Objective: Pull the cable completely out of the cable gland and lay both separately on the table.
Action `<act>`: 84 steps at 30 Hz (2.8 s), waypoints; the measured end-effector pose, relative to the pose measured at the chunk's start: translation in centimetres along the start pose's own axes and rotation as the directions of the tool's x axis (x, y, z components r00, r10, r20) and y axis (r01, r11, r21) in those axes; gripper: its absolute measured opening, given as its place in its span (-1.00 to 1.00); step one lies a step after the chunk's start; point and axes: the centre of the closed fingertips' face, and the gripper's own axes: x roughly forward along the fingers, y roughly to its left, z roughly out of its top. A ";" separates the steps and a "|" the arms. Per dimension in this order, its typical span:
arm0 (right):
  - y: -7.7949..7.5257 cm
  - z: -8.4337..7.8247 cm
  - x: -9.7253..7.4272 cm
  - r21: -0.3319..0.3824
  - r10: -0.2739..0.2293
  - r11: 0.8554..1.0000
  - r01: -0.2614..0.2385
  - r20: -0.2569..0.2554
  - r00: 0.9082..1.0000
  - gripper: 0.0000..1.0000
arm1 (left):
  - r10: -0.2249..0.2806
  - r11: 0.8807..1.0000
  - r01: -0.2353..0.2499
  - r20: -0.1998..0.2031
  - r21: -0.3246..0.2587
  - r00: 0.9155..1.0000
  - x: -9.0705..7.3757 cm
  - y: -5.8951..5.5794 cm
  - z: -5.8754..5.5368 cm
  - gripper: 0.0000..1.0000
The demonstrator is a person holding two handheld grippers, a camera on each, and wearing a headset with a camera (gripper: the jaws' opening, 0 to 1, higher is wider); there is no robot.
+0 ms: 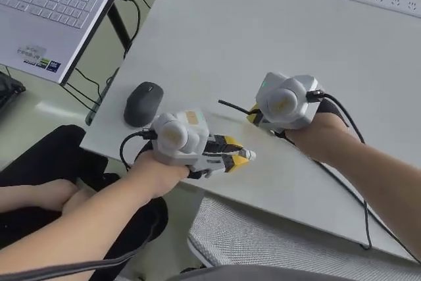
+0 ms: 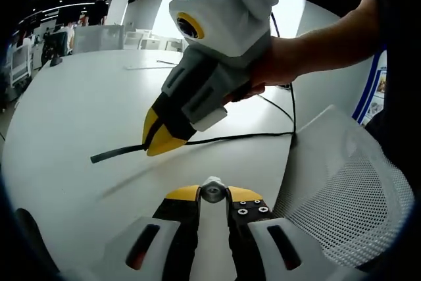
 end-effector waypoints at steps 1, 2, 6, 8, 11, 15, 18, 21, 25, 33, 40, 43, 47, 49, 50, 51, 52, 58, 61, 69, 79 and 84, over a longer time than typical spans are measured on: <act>0.1 0.0 0.3 -0.016 -0.001 1.000 0.001 -0.001 1.000 -1.00 | 0.002 1.000 -0.002 -0.001 0.003 1.000 0.1 0.2 -0.1 -0.69; 0.2 -0.1 0.4 -0.019 0.002 1.000 -0.002 -0.007 1.000 -1.00 | 0.003 1.000 -0.003 0.000 0.001 1.000 0.1 0.3 -0.2 -0.69; 0.3 -0.5 1.1 -0.033 0.005 0.999 -0.005 -0.020 1.000 -1.00 | 0.003 1.000 -0.003 -0.009 -0.006 1.000 0.3 0.7 -0.7 -0.69; 0.4 -0.6 1.2 -0.031 0.010 0.999 -0.010 -0.021 1.000 -1.00 | 0.001 1.000 -0.001 -0.014 0.000 1.000 0.4 0.8 -0.9 -0.69; 0.4 -0.5 1.1 -0.031 0.008 0.999 -0.008 -0.009 1.000 -1.00 | -0.004 1.000 0.004 -0.014 -0.002 1.000 0.5 0.9 -1.0 -0.69; 0.5 -0.3 1.0 -0.020 0.017 1.000 -0.017 -0.004 1.000 -1.00 | -0.003 1.000 0.003 -0.025 0.004 1.000 0.6 0.9 -1.2 -0.69; 0.7 -0.3 0.9 -0.020 0.020 1.000 -0.020 -0.001 1.000 -1.00 | -0.001 1.000 0.001 -0.027 0.003 1.000 0.7 1.0 -1.3 -0.69; 0.6 -0.3 0.9 -0.018 0.017 1.000 -0.017 0.003 1.000 -1.00 | 0.002 1.000 -0.002 -0.028 0.003 1.000 0.8 0.8 -1.3 -0.69; 0.7 -0.3 0.9 -0.027 0.017 0.999 -0.017 0.003 1.000 -1.00 | 0.009 1.000 -0.009 -0.039 0.019 0.999 0.8 0.7 -1.2 -0.68; 0.6 -0.3 1.0 -0.022 0.020 1.000 -0.020 -0.002 1.000 -1.00 | 0.027 0.998 -0.024 -0.069 0.049 0.997 1.0 0.9 -1.8 -0.68; 0.6 -0.3 0.9 -0.013 0.017 1.000 -0.017 -0.010 1.000 -0.96 | 0.038 0.996 -0.032 -0.084 0.078 0.996 1.0 0.9 -2.0 -0.68; 0.4 -0.3 0.9 -0.016 0.014 1.000 -0.014 -0.013 1.000 -0.93 | 0.043 0.996 -0.036 -0.084 0.083 0.996 1.0 1.0 -1.9 -0.68; 0.3 -0.3 0.9 -0.014 0.008 1.000 -0.008 -0.014 1.000 -0.88 | 0.044 0.996 -0.037 -0.084 0.078 0.996 1.0 0.9 -1.9 -0.68; 0.2 -0.3 0.8 -0.012 0.003 1.000 -0.003 -0.016 1.000 -0.85 | 0.044 0.997 -0.038 -0.083 0.074 0.996 1.0 0.9 -1.8 -0.68; 0.1 -0.3 0.8 -0.011 0.001 1.000 -0.001 -0.016 1.000 -0.84 | 0.044 0.997 -0.038 -0.082 0.073 0.996 1.0 0.9 -1.8 -0.68; 0.1 -0.3 0.8 -0.009 -0.001 1.000 0.000 -0.014 1.000 -0.83 | 0.045 0.996 -0.039 -0.080 0.074 0.996 0.9 0.8 -1.8 -0.67; 0.1 -0.3 0.7 -0.006 -0.002 1.000 0.001 -0.013 1.000 -0.83 | 0.046 0.996 -0.040 -0.079 0.075 0.996 0.9 0.8 -1.8 -0.66; -0.2 0.0 0.0 0.018 -0.016 1.000 0.016 0.004 1.000 -0.79 | 0.050 0.997 -0.044 -0.079 0.070 0.996 0.8 0.8 -1.7 -0.63; -0.3 0.4 -0.6 0.031 -0.021 0.999 0.021 0.021 1.000 -0.76 | 0.052 0.997 -0.047 -0.074 0.069 0.996 0.9 1.0 -1.6 -0.61; -1.2 0.5 -2.9 0.110 -0.054 0.993 0.048 0.059 0.997 -0.60 | 0.068 0.995 -0.062 -0.073 0.078 0.995 0.6 1.3 -1.6 -0.57; -1.8 -0.4 -7.7 0.162 -0.080 0.985 0.059 0.125 0.989 -0.38 | 0.076 0.995 -0.075 -0.019 0.067 0.997 0.0 0.3 0.9 -0.45; -1.7 -1.2 -10.2 0.176 -0.099 0.982 0.073 0.148 0.984 -0.32 | 0.080 0.995 -0.080 0.011 0.058 0.997 -0.4 -0.4 2.4 -0.39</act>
